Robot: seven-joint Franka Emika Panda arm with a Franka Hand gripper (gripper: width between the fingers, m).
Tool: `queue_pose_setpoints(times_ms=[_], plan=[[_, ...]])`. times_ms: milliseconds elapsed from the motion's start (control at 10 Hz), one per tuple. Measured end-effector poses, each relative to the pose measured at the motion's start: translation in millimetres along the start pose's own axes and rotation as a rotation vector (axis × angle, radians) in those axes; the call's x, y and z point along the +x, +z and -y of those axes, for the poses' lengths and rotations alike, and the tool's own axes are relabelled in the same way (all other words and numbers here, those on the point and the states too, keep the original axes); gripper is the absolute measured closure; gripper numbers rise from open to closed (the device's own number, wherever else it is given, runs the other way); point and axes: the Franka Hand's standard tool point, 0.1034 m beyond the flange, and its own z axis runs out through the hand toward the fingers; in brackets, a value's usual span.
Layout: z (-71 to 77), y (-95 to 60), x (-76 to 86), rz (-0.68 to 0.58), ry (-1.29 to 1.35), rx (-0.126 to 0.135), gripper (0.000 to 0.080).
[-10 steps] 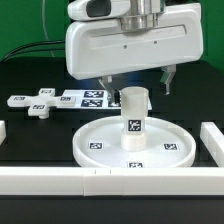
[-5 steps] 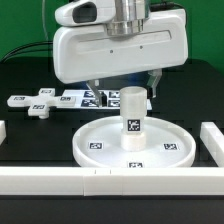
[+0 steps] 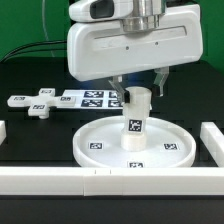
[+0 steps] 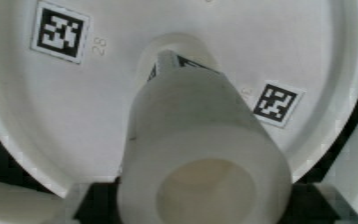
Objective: Assemble round table
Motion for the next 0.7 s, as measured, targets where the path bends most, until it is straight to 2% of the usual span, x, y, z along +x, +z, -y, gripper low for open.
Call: queue_pose_setpoints(times_ms=[300,700], plan=[[0.1,0.0,0.0,-0.001,0.021,0.001,0.0399],[3.0,0.3,0.5,0.0,0.502,0.027,0.0397]])
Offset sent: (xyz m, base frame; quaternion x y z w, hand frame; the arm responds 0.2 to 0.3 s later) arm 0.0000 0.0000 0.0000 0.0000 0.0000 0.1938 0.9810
